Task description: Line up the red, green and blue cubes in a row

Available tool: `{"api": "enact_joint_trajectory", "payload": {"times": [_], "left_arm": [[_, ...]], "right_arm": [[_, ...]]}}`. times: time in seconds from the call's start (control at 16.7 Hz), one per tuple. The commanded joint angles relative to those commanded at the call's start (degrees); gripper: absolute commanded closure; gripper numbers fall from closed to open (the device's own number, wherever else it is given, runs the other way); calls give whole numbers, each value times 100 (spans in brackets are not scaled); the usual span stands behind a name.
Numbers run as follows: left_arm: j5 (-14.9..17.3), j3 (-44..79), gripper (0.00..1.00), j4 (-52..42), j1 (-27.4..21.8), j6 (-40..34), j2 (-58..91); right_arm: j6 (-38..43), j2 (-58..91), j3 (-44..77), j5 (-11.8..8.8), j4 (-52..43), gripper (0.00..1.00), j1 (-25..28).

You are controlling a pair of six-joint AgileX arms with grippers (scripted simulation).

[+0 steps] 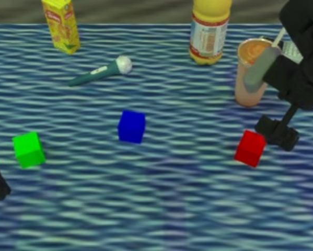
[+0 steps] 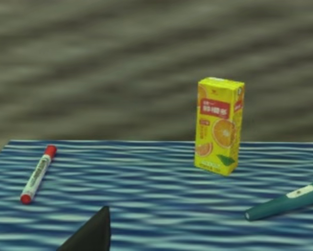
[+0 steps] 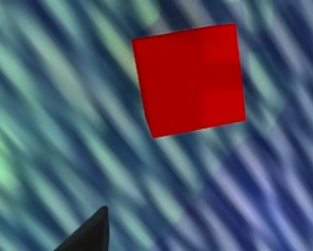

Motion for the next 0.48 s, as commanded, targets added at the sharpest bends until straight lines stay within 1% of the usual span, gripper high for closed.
{"api": "enact_joint_trajectory", "payload": {"times": [0.24, 0.48], "left_arm": [[0, 0, 0, 0, 0, 0, 0], [0, 0, 0, 0, 0, 0, 0]], "right_arm": [[-426, 1264, 1052, -3, -645, 0, 246], [-576, 1688, 1437, -2, -864, 0, 332]]}}
